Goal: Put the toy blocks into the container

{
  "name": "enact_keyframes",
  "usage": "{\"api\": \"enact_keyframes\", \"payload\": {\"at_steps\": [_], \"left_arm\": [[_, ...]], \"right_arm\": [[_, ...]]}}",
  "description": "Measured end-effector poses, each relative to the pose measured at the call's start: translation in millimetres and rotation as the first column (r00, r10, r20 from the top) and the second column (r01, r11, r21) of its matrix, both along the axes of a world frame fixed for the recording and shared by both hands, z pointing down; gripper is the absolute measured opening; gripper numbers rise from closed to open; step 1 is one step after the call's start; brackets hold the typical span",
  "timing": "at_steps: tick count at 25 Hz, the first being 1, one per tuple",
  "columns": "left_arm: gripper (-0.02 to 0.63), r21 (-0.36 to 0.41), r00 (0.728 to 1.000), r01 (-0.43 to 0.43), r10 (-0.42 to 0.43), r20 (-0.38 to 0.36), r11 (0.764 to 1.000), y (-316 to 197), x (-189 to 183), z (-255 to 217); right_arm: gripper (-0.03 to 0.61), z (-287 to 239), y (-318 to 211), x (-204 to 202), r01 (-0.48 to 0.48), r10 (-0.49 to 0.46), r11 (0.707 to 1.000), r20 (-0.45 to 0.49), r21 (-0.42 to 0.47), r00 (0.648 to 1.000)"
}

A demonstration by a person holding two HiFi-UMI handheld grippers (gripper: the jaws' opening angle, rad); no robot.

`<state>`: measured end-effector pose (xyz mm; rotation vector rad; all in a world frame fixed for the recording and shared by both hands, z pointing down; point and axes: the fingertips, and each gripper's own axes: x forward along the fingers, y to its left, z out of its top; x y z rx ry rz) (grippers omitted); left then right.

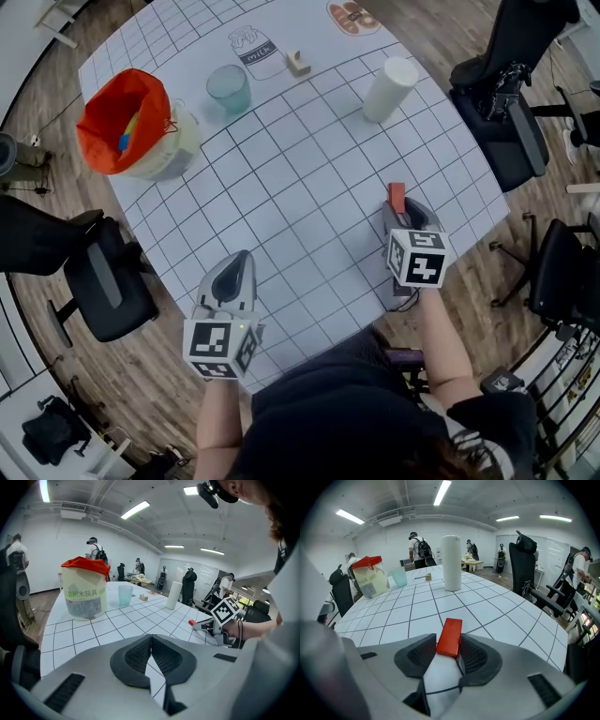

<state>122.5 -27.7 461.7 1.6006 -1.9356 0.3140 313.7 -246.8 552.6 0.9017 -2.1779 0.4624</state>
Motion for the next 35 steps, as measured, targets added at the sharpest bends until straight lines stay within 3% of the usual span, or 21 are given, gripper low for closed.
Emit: {"api": "enact_keyframes", "payload": {"at_steps": [9, 18, 27, 35], "left_arm": [[0.026, 0.001, 1.0, 0.03, -0.03, 0.007, 1.0, 18, -4, -3], [0.026, 0.02, 0.993, 0.109, -0.11, 0.051, 0.994, 46, -22, -19], [0.026, 0.07, 0.975, 0.191, -0.197, 0.101, 0.979, 81, -46, -44], [0.026, 0.111, 0.981, 0.156, -0.167, 0.103, 0.982, 99, -71, -59]], "right_arm": [[0.164, -4, 4, -3, 0.039, -0.039, 0.999, -0.027, 0.031, 0.999], [0.163, -39, 24, -32, 0.161, -0.164, 0.985, 0.048, 0.065, 0.985], [0.163, -86, 67, -86, 0.356, -0.362, 0.932, 0.105, 0.071, 0.926], [0.163, -133, 118, -138, 0.461, -0.473, 0.881, 0.137, 0.106, 0.871]]}}
